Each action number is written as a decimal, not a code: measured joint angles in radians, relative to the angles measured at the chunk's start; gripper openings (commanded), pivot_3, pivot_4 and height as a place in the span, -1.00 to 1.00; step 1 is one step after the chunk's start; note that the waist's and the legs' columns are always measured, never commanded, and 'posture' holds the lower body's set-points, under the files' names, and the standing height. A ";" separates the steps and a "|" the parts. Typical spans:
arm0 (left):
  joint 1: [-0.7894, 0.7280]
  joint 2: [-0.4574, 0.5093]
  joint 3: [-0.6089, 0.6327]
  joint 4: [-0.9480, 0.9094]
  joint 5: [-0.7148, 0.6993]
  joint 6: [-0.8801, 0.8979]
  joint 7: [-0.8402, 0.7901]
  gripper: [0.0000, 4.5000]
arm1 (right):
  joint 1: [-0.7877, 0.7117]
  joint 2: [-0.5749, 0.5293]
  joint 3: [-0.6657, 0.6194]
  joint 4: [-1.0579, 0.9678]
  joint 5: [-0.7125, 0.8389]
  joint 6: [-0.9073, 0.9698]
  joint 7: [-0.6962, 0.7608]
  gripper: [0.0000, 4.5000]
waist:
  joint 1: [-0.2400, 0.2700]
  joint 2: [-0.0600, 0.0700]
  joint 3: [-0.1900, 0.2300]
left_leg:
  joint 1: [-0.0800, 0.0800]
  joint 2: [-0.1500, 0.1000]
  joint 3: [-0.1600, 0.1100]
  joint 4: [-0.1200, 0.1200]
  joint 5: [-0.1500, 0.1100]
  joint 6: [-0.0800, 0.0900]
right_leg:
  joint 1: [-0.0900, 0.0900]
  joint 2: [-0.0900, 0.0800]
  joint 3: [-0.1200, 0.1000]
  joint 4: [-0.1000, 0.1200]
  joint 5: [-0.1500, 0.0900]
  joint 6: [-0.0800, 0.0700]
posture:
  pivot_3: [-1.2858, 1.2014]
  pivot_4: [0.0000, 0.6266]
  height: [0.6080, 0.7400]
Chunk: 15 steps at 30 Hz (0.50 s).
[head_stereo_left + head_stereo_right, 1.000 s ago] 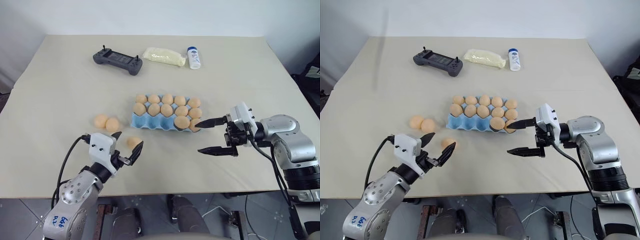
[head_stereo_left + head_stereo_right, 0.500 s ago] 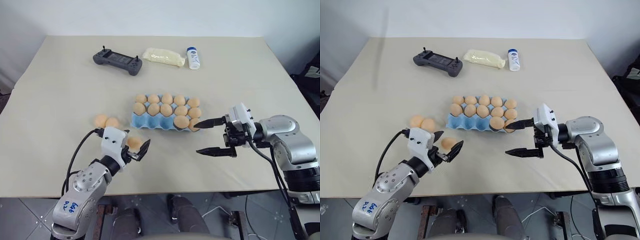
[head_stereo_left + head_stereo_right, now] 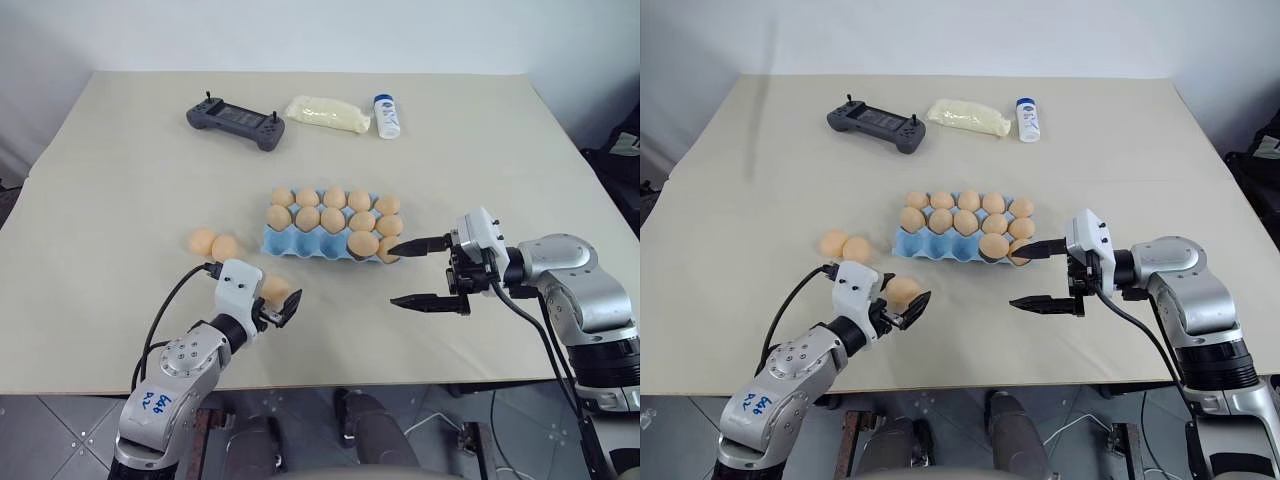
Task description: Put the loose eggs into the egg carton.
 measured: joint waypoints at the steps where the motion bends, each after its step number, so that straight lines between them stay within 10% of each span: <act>1: 0.000 0.000 -0.004 0.000 0.003 0.000 0.000 0.31 | 0.000 0.000 0.000 -0.001 0.000 0.000 -0.002 1.00 | 0.000 0.000 0.000 | 0.000 0.000 0.000 0.000 0.000 0.000 | 0.000 0.000 0.000 0.000 0.000 0.000 | 0.03 -0.52 1.00; 5: -0.002 -0.003 -0.009 0.002 0.019 0.000 -0.003 -0.13 | 0.000 0.000 0.000 -0.001 0.000 0.002 -0.005 1.00 | 0.000 0.000 0.000 | 0.000 0.000 0.000 0.000 0.000 0.000 | 0.000 0.000 0.000 0.000 0.000 0.000 | 0.03 -0.52 1.00; 15: -0.164 -0.083 -0.008 0.001 -0.012 -0.018 -0.038 -0.18 | -0.007 0.000 -0.002 0.010 0.000 -0.008 -0.008 1.00 | 0.005 0.000 0.000 | -0.001 -0.001 0.000 0.000 0.001 0.001 | 0.001 0.000 0.000 0.000 0.002 0.003 | 0.03 -0.52 1.00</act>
